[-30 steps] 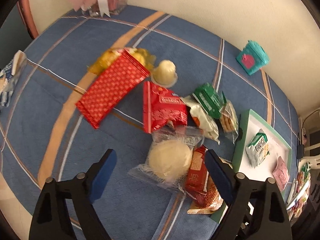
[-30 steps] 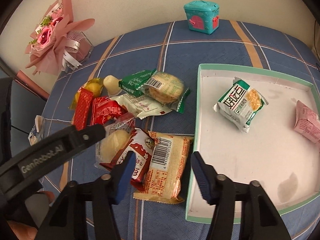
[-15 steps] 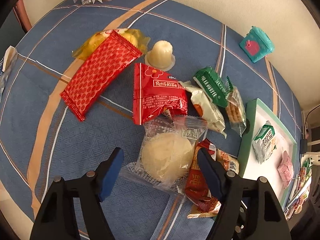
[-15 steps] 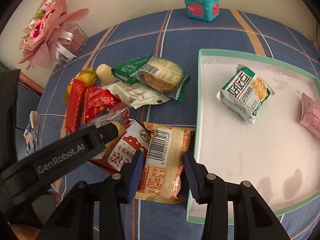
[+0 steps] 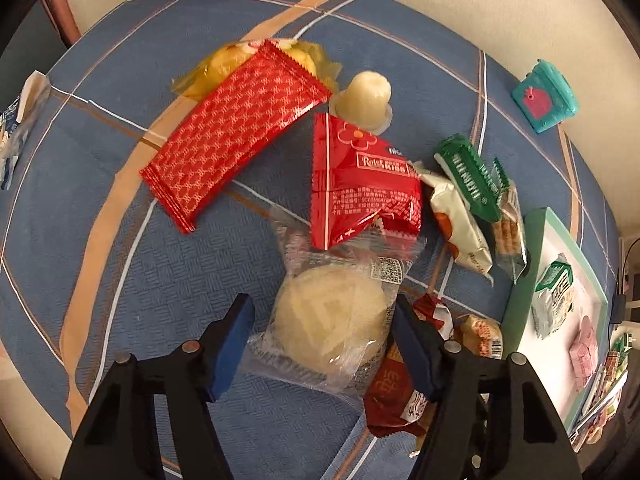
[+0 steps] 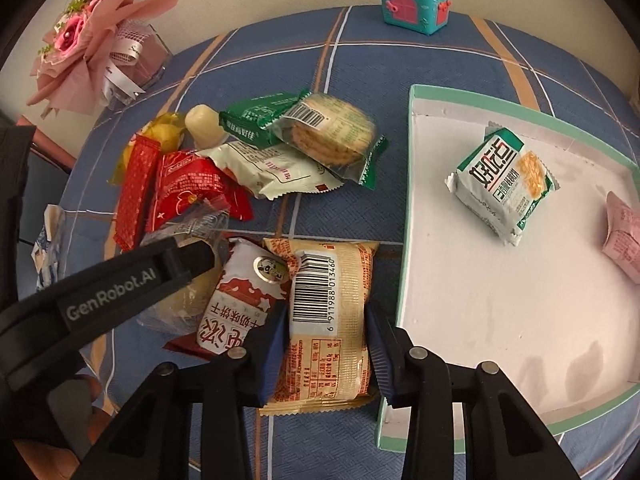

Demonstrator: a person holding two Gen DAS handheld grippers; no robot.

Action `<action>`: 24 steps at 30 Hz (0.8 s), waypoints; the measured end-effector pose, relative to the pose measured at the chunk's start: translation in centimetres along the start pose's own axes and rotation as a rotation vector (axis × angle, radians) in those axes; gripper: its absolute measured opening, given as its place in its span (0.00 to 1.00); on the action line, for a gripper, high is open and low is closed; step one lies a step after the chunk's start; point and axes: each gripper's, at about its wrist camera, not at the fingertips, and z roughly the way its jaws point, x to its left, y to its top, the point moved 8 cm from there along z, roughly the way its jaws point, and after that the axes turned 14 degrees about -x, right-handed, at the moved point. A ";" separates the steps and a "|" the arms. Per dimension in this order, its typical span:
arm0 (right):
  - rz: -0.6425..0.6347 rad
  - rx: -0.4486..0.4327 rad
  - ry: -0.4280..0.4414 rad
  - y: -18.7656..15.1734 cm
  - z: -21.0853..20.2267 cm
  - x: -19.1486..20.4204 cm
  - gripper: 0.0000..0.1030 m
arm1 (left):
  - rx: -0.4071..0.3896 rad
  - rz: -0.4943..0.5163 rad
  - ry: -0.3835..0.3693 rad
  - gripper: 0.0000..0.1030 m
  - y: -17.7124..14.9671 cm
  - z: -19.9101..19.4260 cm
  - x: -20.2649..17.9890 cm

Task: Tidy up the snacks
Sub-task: 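Grasp the clear bun bag with the left gripper while the right gripper grasps the yellow bread pack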

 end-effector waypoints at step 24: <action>0.045 -0.119 0.060 2.8 -5.9 -0.3 0.36 | -0.140 -0.020 -0.038 0.53 2.8 -5.7 -0.5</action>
